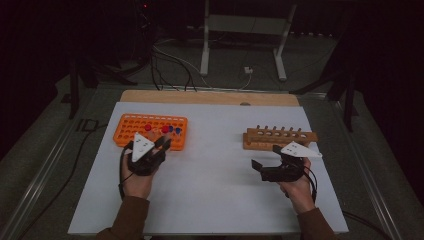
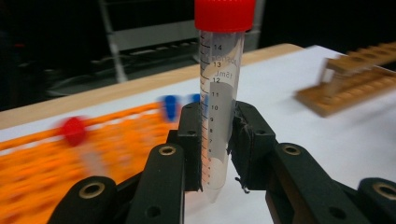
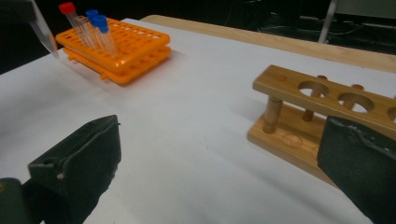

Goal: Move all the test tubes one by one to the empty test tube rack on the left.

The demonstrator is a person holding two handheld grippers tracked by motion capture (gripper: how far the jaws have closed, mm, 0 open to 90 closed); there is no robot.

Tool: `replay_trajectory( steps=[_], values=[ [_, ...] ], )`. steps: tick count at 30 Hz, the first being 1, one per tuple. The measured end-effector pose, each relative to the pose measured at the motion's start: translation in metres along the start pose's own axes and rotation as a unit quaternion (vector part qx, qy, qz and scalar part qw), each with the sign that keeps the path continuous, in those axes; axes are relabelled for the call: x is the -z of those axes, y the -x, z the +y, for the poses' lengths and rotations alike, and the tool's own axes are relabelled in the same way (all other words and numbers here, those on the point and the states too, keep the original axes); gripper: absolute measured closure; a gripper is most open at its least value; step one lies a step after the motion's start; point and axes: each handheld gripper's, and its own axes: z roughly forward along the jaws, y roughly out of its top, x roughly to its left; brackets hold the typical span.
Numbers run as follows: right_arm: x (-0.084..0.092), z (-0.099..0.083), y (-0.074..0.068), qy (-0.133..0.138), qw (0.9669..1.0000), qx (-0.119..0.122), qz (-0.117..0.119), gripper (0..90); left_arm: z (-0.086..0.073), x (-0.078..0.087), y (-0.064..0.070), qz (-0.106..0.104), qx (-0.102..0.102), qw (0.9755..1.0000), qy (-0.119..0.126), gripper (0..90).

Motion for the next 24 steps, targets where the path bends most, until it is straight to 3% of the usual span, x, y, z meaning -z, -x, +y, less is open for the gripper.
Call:
replay_trajectory(
  steps=[6,12,17,19,22,24],
  values=[
    [0.006,-0.004,0.003,0.002,1.0,-0.002,-0.006,0.3,-0.004,0.015,-0.04,0.056,0.018,0.9982,0.012,74.6],
    [0.005,-0.004,0.002,0.002,1.0,0.002,-0.003,0.3,-0.011,-0.007,-0.065,0.098,0.037,0.9945,0.001,74.6],
    [0.006,-0.005,0.004,0.004,1.0,-0.001,-0.003,0.4,-0.015,-0.027,-0.074,0.112,0.055,0.9922,-0.004,74.7],
    [0.007,-0.005,0.005,0.004,1.0,-0.003,-0.004,0.4,-0.016,-0.032,-0.075,0.108,0.06,0.9923,-0.006,74.7],
    [0.008,-0.006,0.006,0.004,1.0,-0.003,-0.005,0.4,-0.02,-0.04,-0.075,0.104,0.062,0.9924,-0.022,74.7],
    [0.009,-0.007,0.006,0.004,1.0,-0.004,-0.005,0.4,-0.026,-0.043,-0.074,0.105,0.053,0.9923,-0.04,74.7]
  ],
)
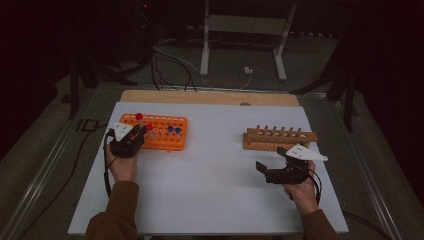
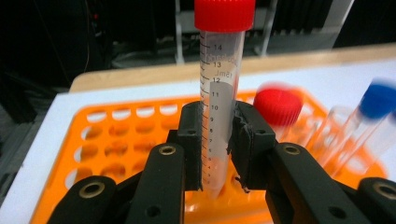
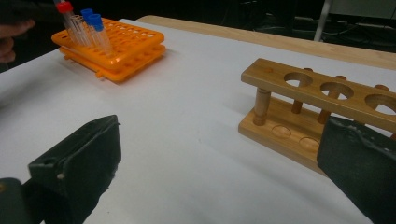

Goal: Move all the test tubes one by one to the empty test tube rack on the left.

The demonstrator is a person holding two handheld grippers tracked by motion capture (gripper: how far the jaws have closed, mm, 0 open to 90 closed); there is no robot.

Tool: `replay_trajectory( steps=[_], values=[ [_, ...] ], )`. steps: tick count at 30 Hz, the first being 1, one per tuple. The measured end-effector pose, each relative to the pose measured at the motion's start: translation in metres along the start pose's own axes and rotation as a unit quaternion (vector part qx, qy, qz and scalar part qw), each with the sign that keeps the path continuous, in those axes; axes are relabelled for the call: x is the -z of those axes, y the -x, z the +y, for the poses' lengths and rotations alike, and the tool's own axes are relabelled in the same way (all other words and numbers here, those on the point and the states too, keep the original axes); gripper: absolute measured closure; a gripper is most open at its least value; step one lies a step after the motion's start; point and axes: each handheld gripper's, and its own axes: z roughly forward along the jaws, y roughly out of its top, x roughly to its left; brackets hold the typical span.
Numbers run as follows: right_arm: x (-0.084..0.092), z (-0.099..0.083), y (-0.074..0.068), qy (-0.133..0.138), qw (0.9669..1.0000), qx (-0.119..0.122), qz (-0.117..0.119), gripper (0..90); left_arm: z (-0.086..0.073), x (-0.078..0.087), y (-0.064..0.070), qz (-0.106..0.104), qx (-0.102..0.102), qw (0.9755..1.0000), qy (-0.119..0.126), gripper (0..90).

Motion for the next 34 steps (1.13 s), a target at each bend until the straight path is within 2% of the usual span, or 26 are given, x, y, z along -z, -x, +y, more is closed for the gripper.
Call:
replay_trajectory(
  steps=[2,4,6,7,8,12,14,17,18,20,21,23,26,28,31,34],
  values=[
    [0.001,-0.001,0.0,0.0,1.0,0.0,-0.001,0.4,-0.007,-0.003,0.0,-0.005,-0.002,0.9998,-0.021,74.7],
    [0.002,-0.002,0.001,-0.001,1.0,0.001,-0.001,0.4,-0.016,-0.007,0.0,-0.007,-0.017,0.9987,-0.047,74.7],
    [0.003,-0.004,0.001,-0.003,1.0,0.001,-0.001,0.4,-0.02,-0.008,-0.001,-0.016,-0.01,0.9983,-0.056,74.1],
    [0.003,-0.004,0.001,-0.004,1.0,0.0,-0.001,0.4,-0.02,-0.007,-0.002,-0.024,0.0,0.9983,-0.053,73.5],
    [0.003,-0.005,0.001,-0.005,1.0,0.001,-0.002,0.4,-0.02,-0.006,-0.003,-0.025,0.002,0.9982,-0.055,69.3],
    [0.006,-0.009,0.003,-0.005,1.0,-0.002,-0.004,0.4,-0.02,0.009,-0.005,-0.029,0.019,0.9984,-0.044,47.5],
    [0.008,-0.012,0.005,-0.003,1.0,-0.002,-0.003,0.4,-0.021,0.018,-0.006,-0.037,0.023,0.9983,-0.04,40.0],
    [0.011,-0.015,0.007,0.002,1.0,-0.001,-0.004,0.4,-0.023,0.039,-0.003,-0.059,0.032,0.9975,-0.022,27.4],
    [0.011,-0.016,0.007,0.003,1.0,-0.001,-0.005,0.4,-0.024,0.048,-0.001,-0.073,0.038,0.9965,-0.015,24.3],
    [0.011,-0.018,0.008,0.009,0.9999,0.002,-0.008,0.4,-0.024,0.059,0.004,-0.083,0.038,0.9957,-0.014,16.8],
    [0.011,-0.019,0.008,0.012,0.9999,0.004,-0.01,0.4,-0.025,0.066,0.007,-0.096,0.036,0.9947,-0.007,15.8],
    [0.012,-0.02,0.008,0.019,0.9997,0.004,-0.013,0.4,-0.027,0.074,0.012,-0.092,0.028,0.9953,-0.006,10.5],
    [0.013,-0.022,0.008,0.031,0.9994,0.008,-0.016,0.4,-0.032,0.085,0.017,-0.102,0.035,0.9942,-0.001,1.7],
    [0.014,-0.024,0.009,0.037,0.9991,0.006,-0.017,0.4,-0.034,0.091,0.021,-0.102,0.026,0.9944,0.0,0.5],
    [0.015,-0.027,0.011,0.041,0.9989,0.003,-0.021,0.4,-0.034,0.1,0.03,-0.112,0.013,0.9935,0.012,0.3],
    [0.014,-0.029,0.012,0.038,0.999,0.004,-0.024,0.4,-0.033,0.104,0.033,-0.117,0.011,0.9929,0.019,0.3]
  ],
)
